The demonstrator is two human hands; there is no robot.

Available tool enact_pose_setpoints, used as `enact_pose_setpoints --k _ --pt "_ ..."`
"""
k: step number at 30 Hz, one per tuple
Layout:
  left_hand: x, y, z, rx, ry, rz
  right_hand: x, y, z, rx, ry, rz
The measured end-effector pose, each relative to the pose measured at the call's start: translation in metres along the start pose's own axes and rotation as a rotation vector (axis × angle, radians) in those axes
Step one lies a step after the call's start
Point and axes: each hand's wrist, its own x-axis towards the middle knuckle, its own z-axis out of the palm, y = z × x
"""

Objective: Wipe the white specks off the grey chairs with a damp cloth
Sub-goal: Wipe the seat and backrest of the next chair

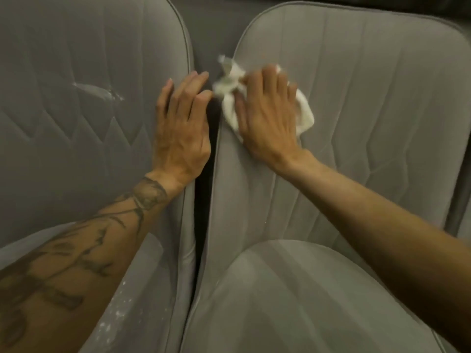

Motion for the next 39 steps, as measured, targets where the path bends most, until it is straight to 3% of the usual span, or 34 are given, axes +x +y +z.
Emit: enact_pose_setpoints --k 4,9,11,14,17,22,25,29,31,36,39 --pt "-0.002 0.002 -0.005 -0.016 0.007 -0.055 -0.003 -0.019 0.009 -0.021 0.065 0.191" --pt "-0.044 -0.015 -0.026 0.047 -0.132 -0.060 -0.075 -0.040 -0.001 0.048 -0.142 -0.033" --pt "-0.059 -0.019 -0.029 0.072 -0.183 -0.087 -0.046 -0.027 0.000 -0.011 -0.092 -0.076" --pt "-0.065 -0.023 -0.024 0.069 -0.186 -0.124 0.021 -0.014 0.008 -0.101 0.072 0.066" --pt "-0.067 -0.028 -0.016 0.051 -0.163 -0.122 0.024 -0.023 0.016 -0.082 0.118 0.143" --pt "-0.068 -0.028 -0.012 0.057 -0.161 -0.128 -0.085 -0.047 0.006 0.094 -0.143 -0.086" --pt "-0.070 -0.021 -0.015 0.059 -0.163 -0.122 -0.068 -0.029 0.001 0.088 -0.128 -0.182" --pt "-0.070 -0.022 -0.014 0.057 -0.157 -0.127 0.010 -0.012 0.012 0.018 0.128 0.102" --pt "-0.070 -0.022 -0.013 0.053 -0.156 -0.129 0.002 -0.019 0.017 0.055 0.158 0.180" --pt "-0.070 -0.023 -0.013 0.060 -0.158 -0.127 -0.121 -0.053 0.014 0.132 -0.130 0.164" --pt "-0.069 -0.021 -0.014 0.059 -0.164 -0.132 -0.199 -0.077 0.005 0.136 -0.331 -0.015"
